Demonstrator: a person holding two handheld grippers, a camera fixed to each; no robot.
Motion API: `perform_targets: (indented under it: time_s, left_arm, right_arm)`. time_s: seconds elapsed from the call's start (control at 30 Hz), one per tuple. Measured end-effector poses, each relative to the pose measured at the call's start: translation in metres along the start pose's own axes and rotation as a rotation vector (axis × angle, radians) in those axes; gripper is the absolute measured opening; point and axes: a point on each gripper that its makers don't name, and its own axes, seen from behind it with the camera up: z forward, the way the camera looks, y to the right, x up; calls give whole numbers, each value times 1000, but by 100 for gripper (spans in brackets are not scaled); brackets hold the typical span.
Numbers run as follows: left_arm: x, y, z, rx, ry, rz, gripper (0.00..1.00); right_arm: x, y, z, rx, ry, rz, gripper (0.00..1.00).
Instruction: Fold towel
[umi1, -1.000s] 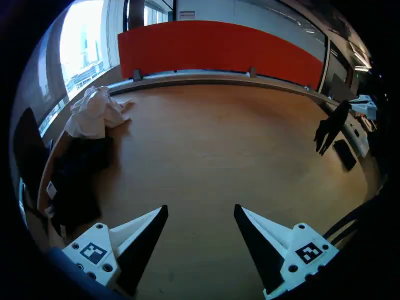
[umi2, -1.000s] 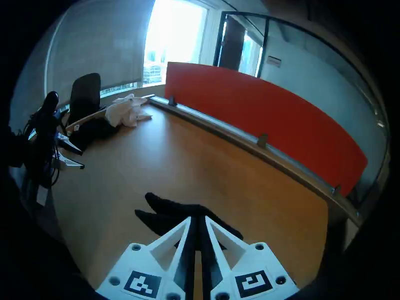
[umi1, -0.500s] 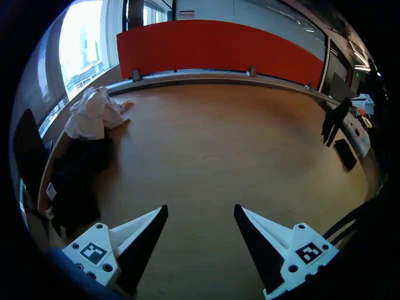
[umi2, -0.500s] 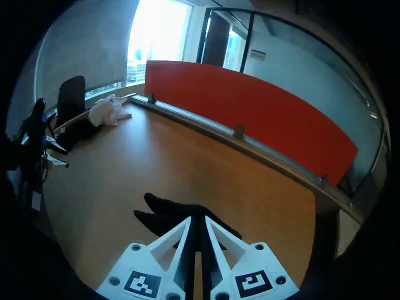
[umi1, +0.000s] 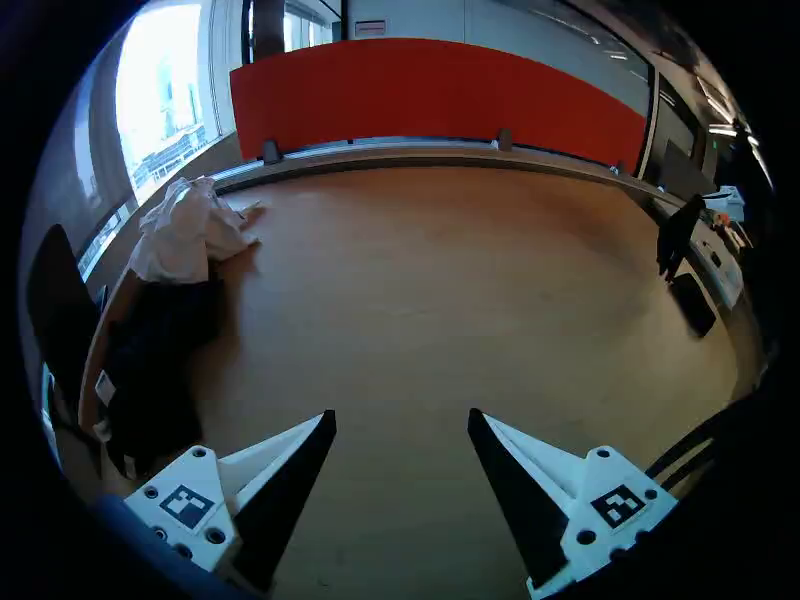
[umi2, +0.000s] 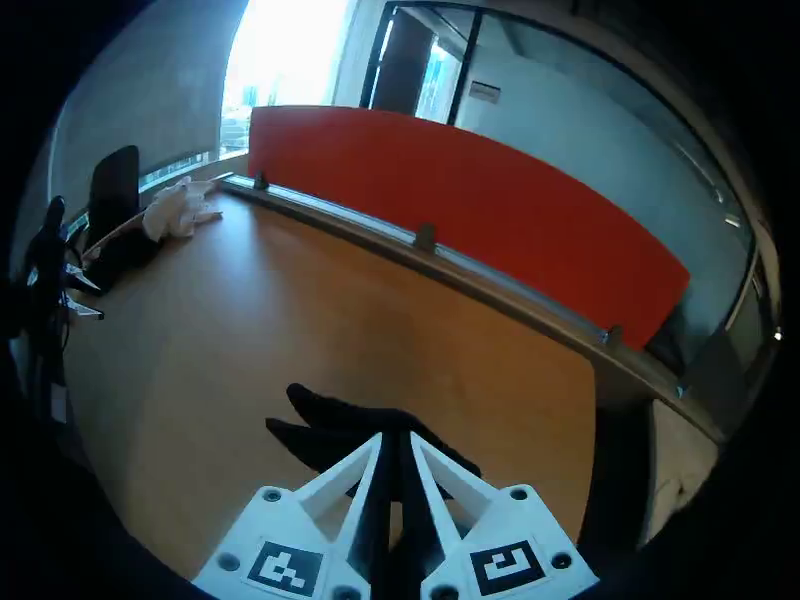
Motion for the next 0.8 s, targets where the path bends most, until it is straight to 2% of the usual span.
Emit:
perform_targets:
  time_s: [0.37,0.8]
  left_arm:
    - [2,0,0,10,-5,8,98]
    - [2,4,0,16,-15,19,98]
  right_arm:
    - [-26,46,2,-48,-60,13,5]
    - [-47,80,7,-74,-109,37,4]
